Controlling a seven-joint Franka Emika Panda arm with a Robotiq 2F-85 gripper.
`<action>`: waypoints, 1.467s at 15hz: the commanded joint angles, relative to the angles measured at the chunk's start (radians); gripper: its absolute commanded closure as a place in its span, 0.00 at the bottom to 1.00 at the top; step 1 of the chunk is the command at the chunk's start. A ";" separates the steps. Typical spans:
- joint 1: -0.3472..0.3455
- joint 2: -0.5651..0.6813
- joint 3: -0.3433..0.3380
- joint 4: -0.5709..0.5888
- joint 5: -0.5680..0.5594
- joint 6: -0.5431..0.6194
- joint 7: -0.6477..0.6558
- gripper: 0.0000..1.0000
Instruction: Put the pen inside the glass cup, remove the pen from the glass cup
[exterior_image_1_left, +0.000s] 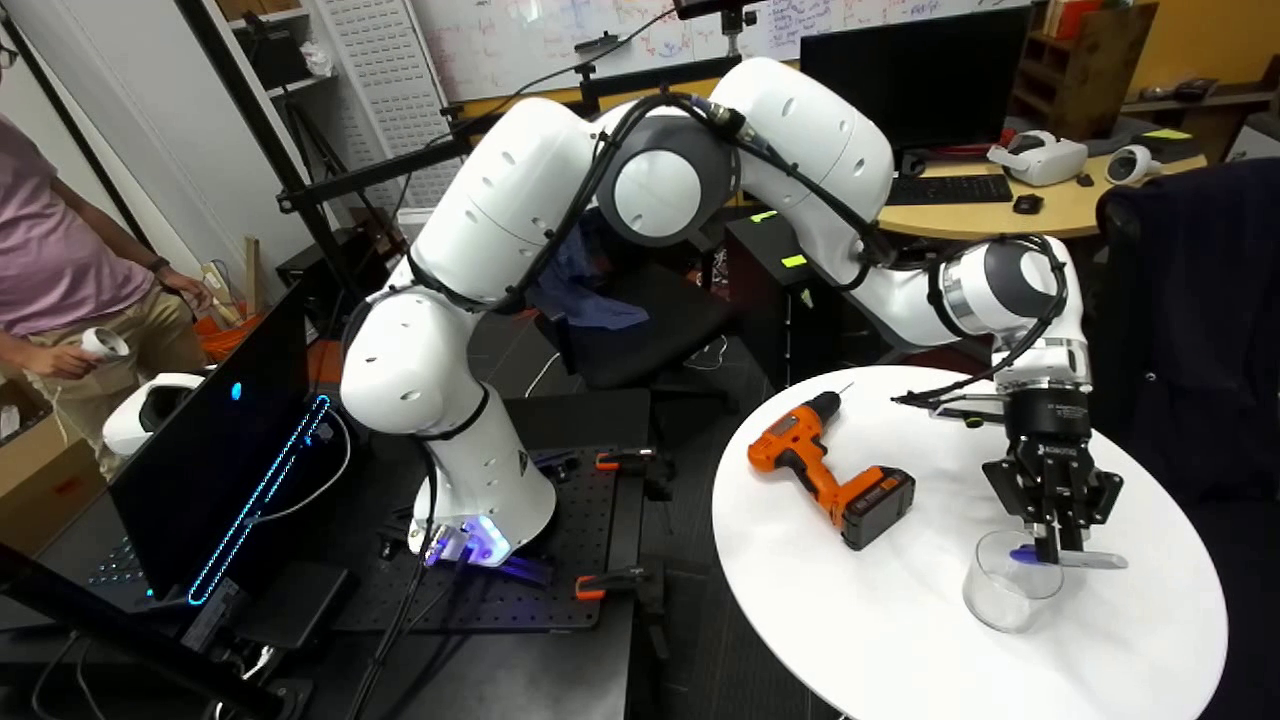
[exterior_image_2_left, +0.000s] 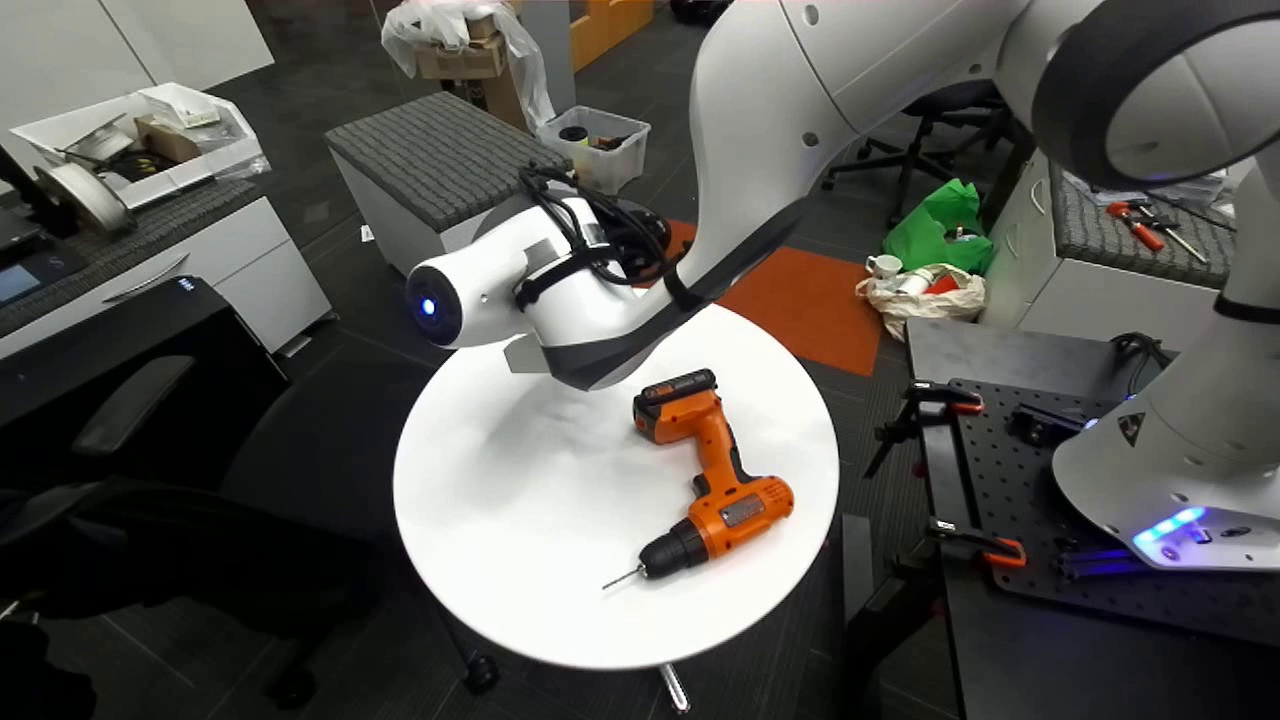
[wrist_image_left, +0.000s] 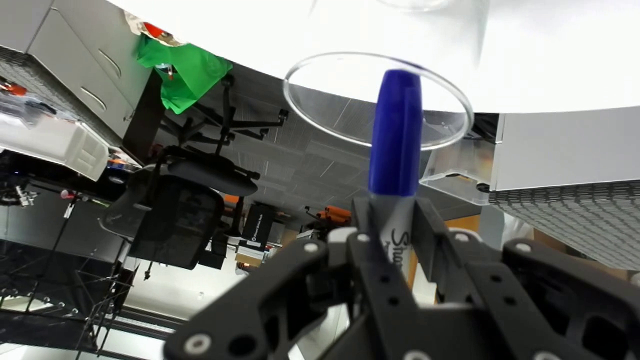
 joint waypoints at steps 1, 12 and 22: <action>-0.003 0.023 0.007 0.045 0.034 -0.043 -0.031 0.94; 0.000 0.007 0.002 0.034 0.061 -0.038 -0.022 0.00; -0.014 -0.147 0.008 -0.081 0.079 0.029 0.022 0.00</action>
